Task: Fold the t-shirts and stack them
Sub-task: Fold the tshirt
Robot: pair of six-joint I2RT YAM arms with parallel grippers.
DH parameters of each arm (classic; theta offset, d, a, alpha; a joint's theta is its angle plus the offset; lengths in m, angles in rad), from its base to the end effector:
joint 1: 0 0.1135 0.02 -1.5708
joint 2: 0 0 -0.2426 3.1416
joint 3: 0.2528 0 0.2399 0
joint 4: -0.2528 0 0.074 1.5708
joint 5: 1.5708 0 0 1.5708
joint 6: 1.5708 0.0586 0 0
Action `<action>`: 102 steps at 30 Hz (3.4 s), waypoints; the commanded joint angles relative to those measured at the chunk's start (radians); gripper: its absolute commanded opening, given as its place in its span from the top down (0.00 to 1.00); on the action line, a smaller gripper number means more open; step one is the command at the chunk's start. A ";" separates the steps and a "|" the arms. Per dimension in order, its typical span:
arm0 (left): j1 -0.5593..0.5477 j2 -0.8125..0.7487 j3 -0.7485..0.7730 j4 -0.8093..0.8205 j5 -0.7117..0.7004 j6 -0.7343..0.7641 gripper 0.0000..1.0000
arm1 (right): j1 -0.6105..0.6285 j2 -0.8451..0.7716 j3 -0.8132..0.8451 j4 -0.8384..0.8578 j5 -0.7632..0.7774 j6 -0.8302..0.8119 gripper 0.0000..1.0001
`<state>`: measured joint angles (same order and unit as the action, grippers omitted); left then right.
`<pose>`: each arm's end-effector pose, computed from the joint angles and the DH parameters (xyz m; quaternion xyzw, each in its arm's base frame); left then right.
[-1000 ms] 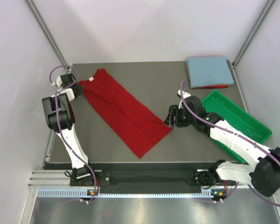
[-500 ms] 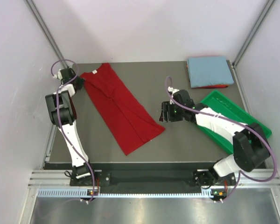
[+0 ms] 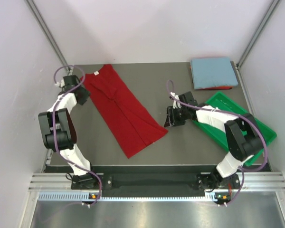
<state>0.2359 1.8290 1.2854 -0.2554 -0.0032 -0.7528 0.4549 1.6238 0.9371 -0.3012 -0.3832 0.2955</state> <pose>0.3930 0.0947 0.1842 -0.4401 0.8153 -0.0948 0.3643 0.2789 0.1608 0.1477 -0.1294 0.9330 0.2731 0.1956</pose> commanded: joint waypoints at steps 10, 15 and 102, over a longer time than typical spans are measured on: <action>-0.199 -0.240 -0.330 -0.015 0.063 0.062 0.52 | 0.001 0.111 -0.044 0.186 -0.157 -0.010 0.54; -0.196 -0.231 -0.233 -0.022 0.011 0.102 0.51 | 0.010 0.093 -0.124 0.276 -0.137 0.066 0.86; -0.136 0.469 0.413 0.156 0.044 0.130 0.90 | 0.091 -0.648 -0.580 0.215 0.144 0.435 1.00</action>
<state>0.0959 2.2452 1.6485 -0.1535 -0.0296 -0.6258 0.5278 0.9939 0.3721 -0.1345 -0.2543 0.6861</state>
